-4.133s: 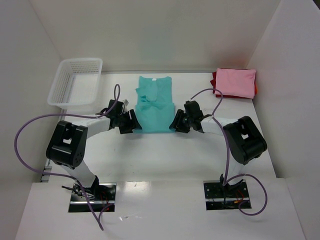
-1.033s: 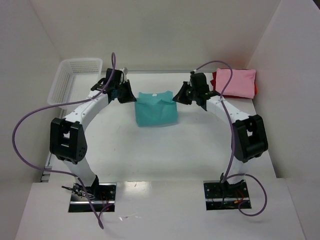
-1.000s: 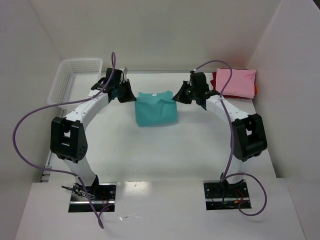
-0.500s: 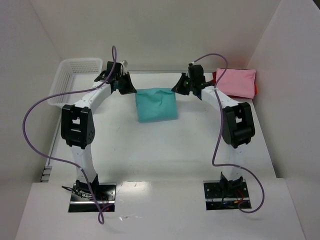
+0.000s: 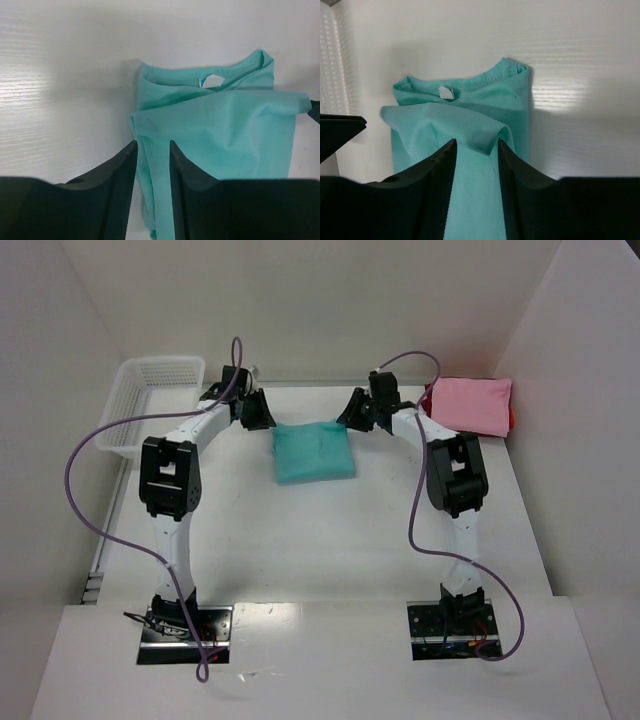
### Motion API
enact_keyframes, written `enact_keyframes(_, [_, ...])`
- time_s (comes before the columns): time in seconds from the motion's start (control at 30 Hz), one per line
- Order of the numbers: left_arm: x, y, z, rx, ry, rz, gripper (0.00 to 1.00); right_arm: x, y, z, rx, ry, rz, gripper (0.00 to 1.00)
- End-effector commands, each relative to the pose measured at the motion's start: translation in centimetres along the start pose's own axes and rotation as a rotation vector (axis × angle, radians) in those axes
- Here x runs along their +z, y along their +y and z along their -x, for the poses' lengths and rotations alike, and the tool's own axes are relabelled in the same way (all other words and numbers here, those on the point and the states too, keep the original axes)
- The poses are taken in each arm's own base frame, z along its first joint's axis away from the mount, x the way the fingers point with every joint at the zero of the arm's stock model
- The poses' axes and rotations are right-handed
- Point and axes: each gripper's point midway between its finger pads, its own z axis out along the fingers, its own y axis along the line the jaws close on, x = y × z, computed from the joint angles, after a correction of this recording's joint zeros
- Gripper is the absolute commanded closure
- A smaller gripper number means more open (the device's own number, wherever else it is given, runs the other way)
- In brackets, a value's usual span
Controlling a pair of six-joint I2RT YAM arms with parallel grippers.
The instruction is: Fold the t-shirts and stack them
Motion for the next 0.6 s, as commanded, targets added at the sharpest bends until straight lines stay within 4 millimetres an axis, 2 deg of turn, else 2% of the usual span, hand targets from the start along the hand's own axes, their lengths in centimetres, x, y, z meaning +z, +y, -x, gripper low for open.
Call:
enact_keyframes(0.0, [-1.1, 0.9, 3.9, 0.022, -0.108, 0.025, 0.56, -0.9, 1.2, 4.5, -0.039, -0.106, 0.037, 0.53])
enact_keyframes(0.03, [-1.3, 1.2, 4.2, 0.019, -0.116, 0.026, 0.49, -1.5, 1.5, 5.6, -0.041, -0.127, 0.044, 0.50])
enact_keyframes(0.1, [-2.7, 0.4, 6.2, 0.048, -0.164, -0.005, 0.38, -2.9, 2.4, 7.2, -0.056, -0.166, 0.061, 0.47])
enact_keyframes(0.13, [-2.9, 0.0, 6.5, 0.053, -0.170, -0.020, 0.32, -3.4, 2.8, 7.6, -0.069, -0.176, 0.067, 0.45])
enact_keyframes(0.2, [-4.2, -1.0, 7.3, 0.088, -0.184, -0.070, 0.27, -4.7, 4.2, 8.5, -0.089, -0.198, 0.100, 0.42])
enact_keyframes(0.27, [-5.6, -2.7, 7.9, 0.119, -0.196, -0.131, 0.25, -5.4, 5.3, 8.3, -0.099, -0.182, 0.143, 0.42])
enact_keyframes(0.3, [-6.3, -4.2, 7.7, 0.136, -0.187, -0.187, 0.25, -5.4, 5.6, 8.1, -0.101, -0.170, 0.161, 0.46])
enact_keyframes(0.33, [-6.4, -4.8, 7.3, 0.141, -0.175, -0.216, 0.25, -5.6, 5.8, 7.6, -0.104, -0.156, 0.181, 0.54])
enact_keyframes(0.37, [-6.6, -6.0, 6.2, 0.164, -0.151, -0.270, 0.25, -5.6, 6.0, 7.0, -0.107, -0.134, 0.208, 0.74])
enact_keyframes(0.4, [-6.6, -6.6, 5.5, 0.171, -0.140, -0.280, 0.25, -5.3, 5.8, 6.3, -0.093, -0.119, 0.216, 0.82])
enact_keyframes(0.43, [-6.4, -7.4, 4.6, 0.189, -0.118, -0.315, 0.26, -4.9, 5.3, 5.3, -0.088, -0.095, 0.221, 0.86])
enact_keyframes(0.47, [-6.0, -8.4, 3.4, 0.200, -0.092, -0.336, 0.28, -4.9, 5.6, 5.0, -0.088, -0.088, 0.250, 0.90])
enact_keyframes(0.5, [-5.7, -8.9, 2.8, 0.206, -0.081, -0.343, 0.36, -5.0, 6.1, 3.7, -0.091, -0.040, 0.302, 0.95])
enact_keyframes(0.53, [-5.0, -9.3, 1.2, 0.211, -0.051, -0.349, 0.42, -5.2, 6.9, 3.1, -0.093, -0.007, 0.365, 0.96])
enact_keyframes(0.57, [-4.6, -9.4, 0.5, 0.204, -0.037, -0.352, 0.47, -4.6, 6.4, 2.5, -0.087, 0.005, 0.361, 0.96])
